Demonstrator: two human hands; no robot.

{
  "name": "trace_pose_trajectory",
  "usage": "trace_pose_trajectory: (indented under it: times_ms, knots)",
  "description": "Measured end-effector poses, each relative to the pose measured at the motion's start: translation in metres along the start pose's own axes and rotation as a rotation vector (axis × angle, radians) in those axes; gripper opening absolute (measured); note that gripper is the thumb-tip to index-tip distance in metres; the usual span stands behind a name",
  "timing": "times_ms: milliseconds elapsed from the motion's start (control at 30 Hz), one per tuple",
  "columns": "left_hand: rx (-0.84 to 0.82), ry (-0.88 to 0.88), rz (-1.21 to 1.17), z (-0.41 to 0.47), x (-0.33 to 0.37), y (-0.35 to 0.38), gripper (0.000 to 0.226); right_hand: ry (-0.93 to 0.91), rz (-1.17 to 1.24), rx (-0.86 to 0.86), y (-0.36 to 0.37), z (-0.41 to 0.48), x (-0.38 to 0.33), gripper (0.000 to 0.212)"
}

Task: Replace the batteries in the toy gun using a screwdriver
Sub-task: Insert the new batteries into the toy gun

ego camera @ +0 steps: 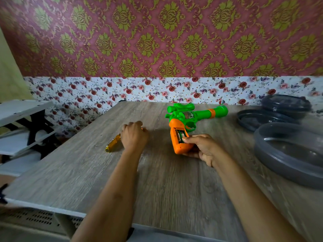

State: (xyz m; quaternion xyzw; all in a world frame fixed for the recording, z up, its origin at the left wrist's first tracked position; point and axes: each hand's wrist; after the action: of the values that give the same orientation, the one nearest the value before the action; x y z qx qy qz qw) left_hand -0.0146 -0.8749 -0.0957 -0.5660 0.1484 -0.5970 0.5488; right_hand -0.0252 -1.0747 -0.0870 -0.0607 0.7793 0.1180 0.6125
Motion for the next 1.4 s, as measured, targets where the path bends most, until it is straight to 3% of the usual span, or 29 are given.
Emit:
trace_pose_trajectory:
  times_ms: [167,467,633,767,900,1033,1200,1400]
  knots:
    - [-0.129,-0.026,0.007,0.000,-0.004,0.003,0.024,0.027,-0.012,0.020,0.000,0.003,0.003,0.011]
    - [-0.154,0.084,-0.144,-0.001,0.012,0.000,0.004,0.021,-0.092,0.069,-0.002,0.010,0.007,0.039]
    - [-0.087,0.037,-0.269,-0.005,0.014,-0.003,0.031,0.026,-0.102,0.078,-0.005,0.014,0.008,0.037]
    - [-0.023,-0.009,-0.558,-0.003,0.020,-0.008,0.036,0.029,-0.111,0.086,-0.005,0.015,0.008,0.022]
    - [-0.127,0.116,-0.754,-0.011,0.031,-0.014,0.023,0.025,-0.113,0.095,-0.005,0.015,0.008,0.008]
    - [-0.236,0.175,-0.894,-0.017,0.037,-0.018,0.037,0.021,-0.097,0.102,-0.006,0.015,0.008,0.009]
    - [-0.399,0.288,-0.885,-0.021,0.039,-0.017,0.034,0.022,-0.093,0.105,-0.006,0.014,0.007,0.009]
    - [-0.572,0.196,-1.058,-0.022,0.040,-0.018,0.032,0.020,-0.070,0.108,-0.005,0.014,0.006,0.024]
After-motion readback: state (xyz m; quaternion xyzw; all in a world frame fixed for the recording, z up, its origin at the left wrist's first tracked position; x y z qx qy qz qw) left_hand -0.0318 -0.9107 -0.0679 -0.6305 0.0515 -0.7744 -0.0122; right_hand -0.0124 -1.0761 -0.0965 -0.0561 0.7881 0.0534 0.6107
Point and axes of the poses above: each hand's wrist, its own z-axis towards the middle knuckle, its own y-axis out of the palm, x = y × z, and after that the axes turned 5 degrees about -z, right-handed
